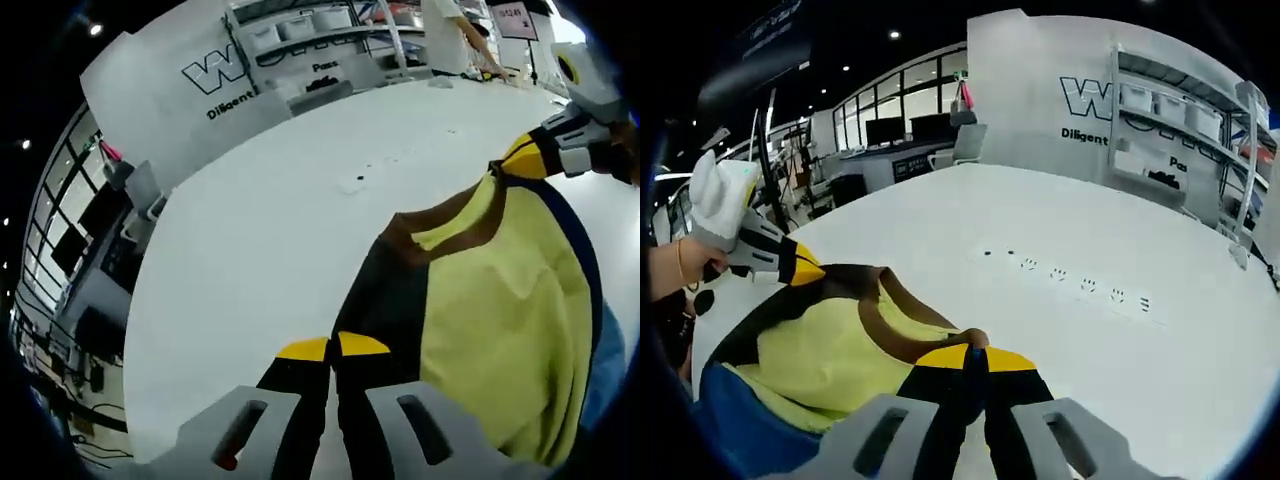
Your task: Fold the garment on the visible template until the final outline fits inside the template.
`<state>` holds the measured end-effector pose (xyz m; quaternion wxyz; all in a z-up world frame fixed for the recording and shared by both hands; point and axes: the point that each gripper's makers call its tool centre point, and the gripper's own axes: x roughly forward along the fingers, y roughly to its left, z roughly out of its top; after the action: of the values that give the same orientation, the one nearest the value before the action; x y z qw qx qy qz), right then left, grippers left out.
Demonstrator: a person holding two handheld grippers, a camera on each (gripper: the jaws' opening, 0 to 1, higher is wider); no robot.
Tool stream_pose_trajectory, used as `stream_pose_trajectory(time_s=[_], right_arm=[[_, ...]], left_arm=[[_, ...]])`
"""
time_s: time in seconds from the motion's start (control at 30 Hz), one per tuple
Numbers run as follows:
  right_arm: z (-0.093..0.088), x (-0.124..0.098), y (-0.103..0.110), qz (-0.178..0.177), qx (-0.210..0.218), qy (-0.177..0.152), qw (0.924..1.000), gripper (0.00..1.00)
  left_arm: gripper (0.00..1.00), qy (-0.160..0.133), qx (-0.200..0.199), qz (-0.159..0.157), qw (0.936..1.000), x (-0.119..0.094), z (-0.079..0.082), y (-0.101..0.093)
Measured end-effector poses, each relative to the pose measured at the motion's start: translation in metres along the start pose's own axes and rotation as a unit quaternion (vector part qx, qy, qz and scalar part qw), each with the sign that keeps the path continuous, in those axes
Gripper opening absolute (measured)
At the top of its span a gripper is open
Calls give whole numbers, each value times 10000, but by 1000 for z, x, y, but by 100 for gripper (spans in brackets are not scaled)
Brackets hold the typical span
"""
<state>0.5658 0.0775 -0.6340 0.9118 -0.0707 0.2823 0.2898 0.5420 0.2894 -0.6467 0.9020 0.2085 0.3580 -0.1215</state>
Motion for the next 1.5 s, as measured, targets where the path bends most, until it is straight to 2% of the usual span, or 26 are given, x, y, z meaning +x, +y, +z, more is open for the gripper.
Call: stream_pose_trajectory(time_s=[0.43,0.5,0.53,0.6,0.67,0.8,0.9,0.97,1.0,1.03,1.13,1.3,1.5], right_arm=[[-3,23,-1,-85,-57,112,9999,0],[-1,23,-2,-146,46,21,9999,0],[1,23,-2,-154,131,-32,9998,0],[3,21,-3,-184,293,-54,9994,1],[8,16,-2,-161,368,-185,9990,9],[16,10,3,-42,643,-378,9972,32],[17,-2,13,41,742,-363,9966,45],[15,-6,20,133,798,-289,9963,53],[15,-9,24,155,804,-282,9962,56],[13,-12,29,205,810,-237,9962,61],[10,-19,38,296,890,-173,9954,67],[5,-35,56,466,839,-179,9952,72],[-3,-48,80,744,549,-57,9957,76]], left_arm=[[2,62,-403,48,9992,14,-7,6],[3,69,-482,1,9988,15,-8,5],[4,72,-485,-17,9988,15,-8,5],[18,14,-562,-20,9984,14,-7,6],[32,-118,-733,-134,9971,11,-2,3],[43,-199,-883,-229,9956,4,1,1],[54,-243,-986,-242,9945,-7,4,-1],[59,-357,-1093,-273,9930,-12,8,-2],[61,-531,-1211,-342,9906,-15,13,-5],[64,-499,-1213,-331,9908,-19,12,-5],[67,-484,-1190,-341,9911,-26,9,-9],[71,-461,-1189,-396,9910,-40,3,-17],[72,-456,-1314,-370,9896,-54,-4,-17]])
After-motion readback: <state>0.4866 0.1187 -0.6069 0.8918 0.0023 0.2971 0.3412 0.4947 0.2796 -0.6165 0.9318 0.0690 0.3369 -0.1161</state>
